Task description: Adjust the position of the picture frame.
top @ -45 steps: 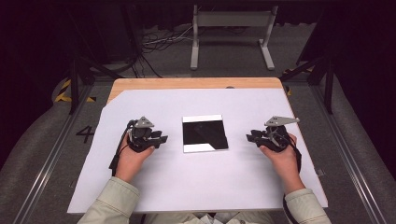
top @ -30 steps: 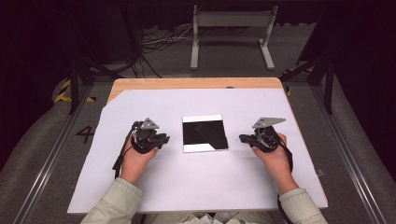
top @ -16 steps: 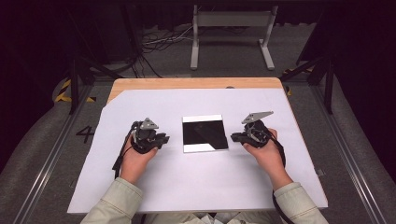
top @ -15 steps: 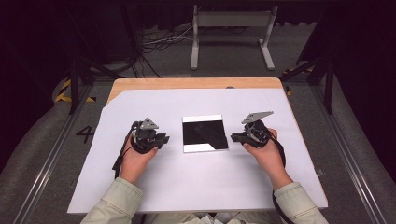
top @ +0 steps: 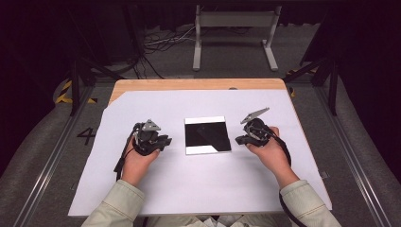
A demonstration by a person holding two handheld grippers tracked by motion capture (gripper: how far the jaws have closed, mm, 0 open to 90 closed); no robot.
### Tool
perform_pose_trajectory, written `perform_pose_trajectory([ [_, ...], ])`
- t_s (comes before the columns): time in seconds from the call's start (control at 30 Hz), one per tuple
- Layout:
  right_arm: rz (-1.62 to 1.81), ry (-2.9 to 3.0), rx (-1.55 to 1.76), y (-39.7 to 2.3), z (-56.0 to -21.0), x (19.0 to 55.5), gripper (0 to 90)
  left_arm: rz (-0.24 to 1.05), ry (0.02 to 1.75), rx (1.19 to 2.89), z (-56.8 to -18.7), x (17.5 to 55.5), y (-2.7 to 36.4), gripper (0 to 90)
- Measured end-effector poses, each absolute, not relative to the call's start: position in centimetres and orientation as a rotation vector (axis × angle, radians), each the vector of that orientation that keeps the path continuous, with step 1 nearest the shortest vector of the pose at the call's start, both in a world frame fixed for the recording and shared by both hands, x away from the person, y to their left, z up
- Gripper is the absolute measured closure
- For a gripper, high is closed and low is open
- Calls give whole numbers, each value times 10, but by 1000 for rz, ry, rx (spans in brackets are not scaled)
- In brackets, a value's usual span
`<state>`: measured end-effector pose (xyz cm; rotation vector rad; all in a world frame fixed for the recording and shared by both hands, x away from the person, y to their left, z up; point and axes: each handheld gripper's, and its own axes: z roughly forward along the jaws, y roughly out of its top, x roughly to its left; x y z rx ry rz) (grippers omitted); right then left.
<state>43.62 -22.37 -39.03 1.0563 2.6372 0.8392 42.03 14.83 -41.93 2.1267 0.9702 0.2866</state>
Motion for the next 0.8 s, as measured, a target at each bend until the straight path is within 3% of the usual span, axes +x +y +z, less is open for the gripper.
perform_pose_trajectory([
  [0.8, 653, 2787, 1107, -213, -405, 444, 898, 252, 954, 2162, -423, 423, 141, 736],
])
